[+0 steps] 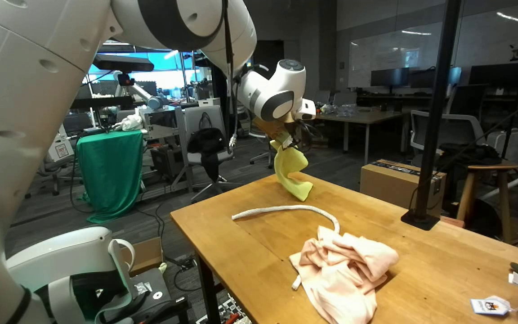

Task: Spread the clothes and the objects across on the table

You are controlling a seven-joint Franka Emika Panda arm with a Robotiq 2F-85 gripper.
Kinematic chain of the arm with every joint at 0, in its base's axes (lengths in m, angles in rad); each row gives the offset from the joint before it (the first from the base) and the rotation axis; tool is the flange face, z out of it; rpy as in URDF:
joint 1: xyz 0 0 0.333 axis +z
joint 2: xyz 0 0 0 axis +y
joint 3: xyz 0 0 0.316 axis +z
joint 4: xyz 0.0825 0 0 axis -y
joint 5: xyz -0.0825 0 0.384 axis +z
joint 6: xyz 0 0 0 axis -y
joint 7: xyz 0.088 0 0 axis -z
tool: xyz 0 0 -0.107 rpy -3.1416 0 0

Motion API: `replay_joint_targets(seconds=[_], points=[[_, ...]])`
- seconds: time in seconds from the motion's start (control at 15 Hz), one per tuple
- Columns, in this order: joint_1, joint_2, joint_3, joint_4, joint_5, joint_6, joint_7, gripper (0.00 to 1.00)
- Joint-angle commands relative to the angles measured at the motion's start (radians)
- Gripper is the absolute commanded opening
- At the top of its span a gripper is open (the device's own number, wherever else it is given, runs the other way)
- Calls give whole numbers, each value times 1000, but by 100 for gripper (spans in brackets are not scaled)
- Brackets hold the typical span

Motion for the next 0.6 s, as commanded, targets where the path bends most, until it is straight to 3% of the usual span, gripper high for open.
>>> replay_joint_targets(seconds=[0.0, 0.07, 0.2, 0.53], points=[[-6, 15, 13, 31, 30, -47, -36, 2], [-1, 16, 7, 32, 22, -61, -34, 30], [6, 20, -2, 35, 11, -95, -41, 36], [20, 13, -26, 39, -9, -175, -59, 74]])
